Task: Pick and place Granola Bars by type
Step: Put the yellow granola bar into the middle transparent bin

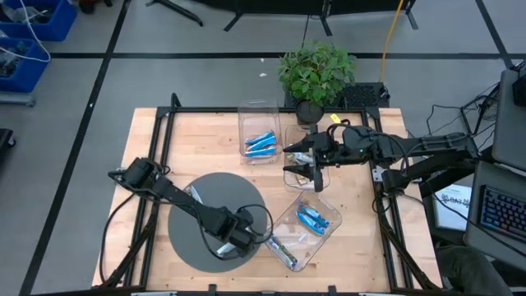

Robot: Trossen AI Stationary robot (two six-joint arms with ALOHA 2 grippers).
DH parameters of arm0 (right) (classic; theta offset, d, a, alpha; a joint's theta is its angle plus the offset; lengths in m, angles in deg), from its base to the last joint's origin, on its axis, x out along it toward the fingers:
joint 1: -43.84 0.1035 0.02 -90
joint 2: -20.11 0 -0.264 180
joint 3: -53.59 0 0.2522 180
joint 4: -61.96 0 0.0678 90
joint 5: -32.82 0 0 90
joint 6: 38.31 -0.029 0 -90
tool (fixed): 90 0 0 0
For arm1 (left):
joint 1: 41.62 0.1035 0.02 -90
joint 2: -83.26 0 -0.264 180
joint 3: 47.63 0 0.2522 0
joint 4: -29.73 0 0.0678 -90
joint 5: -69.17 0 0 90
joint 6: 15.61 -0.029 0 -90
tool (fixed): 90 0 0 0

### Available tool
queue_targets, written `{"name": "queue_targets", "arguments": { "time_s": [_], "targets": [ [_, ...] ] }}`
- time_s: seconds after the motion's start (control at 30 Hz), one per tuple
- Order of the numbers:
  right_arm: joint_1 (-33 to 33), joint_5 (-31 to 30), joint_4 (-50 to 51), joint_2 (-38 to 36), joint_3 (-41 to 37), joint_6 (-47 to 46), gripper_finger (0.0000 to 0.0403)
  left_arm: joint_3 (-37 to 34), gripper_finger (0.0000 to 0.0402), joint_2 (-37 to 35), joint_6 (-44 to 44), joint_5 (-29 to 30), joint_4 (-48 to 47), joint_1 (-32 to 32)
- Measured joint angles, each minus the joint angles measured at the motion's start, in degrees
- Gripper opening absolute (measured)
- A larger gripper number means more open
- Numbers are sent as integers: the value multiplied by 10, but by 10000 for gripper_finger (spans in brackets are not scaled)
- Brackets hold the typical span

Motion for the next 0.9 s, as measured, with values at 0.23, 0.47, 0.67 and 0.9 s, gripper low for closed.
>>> {"name": "queue_targets", "arguments": {
  "time_s": [0.23, 0.47, 0.67, 0.9],
  "targets": [
    [0, 0, -5, 0, 0, 1, 247, 0, 384, 5, -4, 1, 4, 0],
    [0, -1, -5, 0, 0, 1, 247, 0, 314, 8, -1, 10, 4, 0],
    [0, -1, -5, 0, 0, 2, 247, 1, 253, 11, -4, 18, 5, 0],
    [0, -2, -9, 0, 0, 18, 247, 1, 181, 11, 0, 34, 4, 0]
  ]
}}
